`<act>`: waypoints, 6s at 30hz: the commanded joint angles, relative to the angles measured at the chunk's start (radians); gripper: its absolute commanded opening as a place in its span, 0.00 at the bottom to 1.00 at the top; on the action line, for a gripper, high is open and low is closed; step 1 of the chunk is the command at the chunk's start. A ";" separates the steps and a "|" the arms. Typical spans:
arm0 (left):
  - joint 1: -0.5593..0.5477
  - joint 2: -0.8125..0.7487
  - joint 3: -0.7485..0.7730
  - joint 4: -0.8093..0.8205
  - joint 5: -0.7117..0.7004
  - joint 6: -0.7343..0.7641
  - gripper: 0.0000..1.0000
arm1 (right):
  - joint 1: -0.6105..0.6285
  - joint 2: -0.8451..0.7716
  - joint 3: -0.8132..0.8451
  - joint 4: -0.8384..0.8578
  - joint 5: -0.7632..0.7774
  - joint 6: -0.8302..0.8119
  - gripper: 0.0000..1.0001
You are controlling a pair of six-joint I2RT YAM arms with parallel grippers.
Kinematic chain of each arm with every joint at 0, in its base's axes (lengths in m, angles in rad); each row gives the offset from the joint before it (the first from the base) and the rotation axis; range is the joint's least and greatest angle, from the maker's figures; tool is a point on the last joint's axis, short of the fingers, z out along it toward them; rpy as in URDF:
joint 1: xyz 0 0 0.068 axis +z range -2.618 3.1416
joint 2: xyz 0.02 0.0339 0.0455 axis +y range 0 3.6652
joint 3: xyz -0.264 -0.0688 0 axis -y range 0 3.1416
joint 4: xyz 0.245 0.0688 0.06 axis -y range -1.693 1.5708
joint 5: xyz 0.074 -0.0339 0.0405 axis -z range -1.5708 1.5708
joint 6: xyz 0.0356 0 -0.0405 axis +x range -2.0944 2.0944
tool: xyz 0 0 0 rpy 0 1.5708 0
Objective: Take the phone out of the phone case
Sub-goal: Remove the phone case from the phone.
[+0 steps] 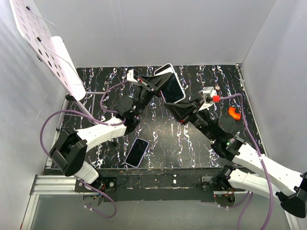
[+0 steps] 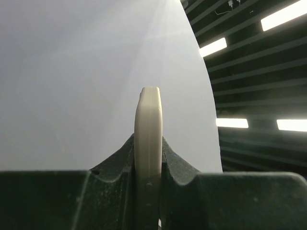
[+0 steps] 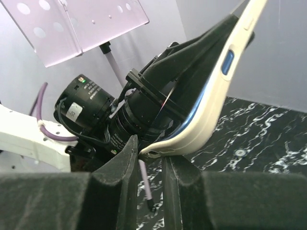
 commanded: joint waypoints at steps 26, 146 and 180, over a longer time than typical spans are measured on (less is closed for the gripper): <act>-0.044 -0.172 0.061 -0.012 0.362 -0.166 0.00 | -0.040 0.116 0.194 -0.333 0.275 -0.697 0.01; 0.077 -0.276 0.112 -0.509 0.483 0.404 0.00 | -0.334 -0.074 0.242 -0.532 -0.708 0.512 0.42; 0.099 -0.354 0.029 -0.656 0.575 0.543 0.81 | -0.348 -0.144 0.197 -0.465 -0.579 0.612 0.01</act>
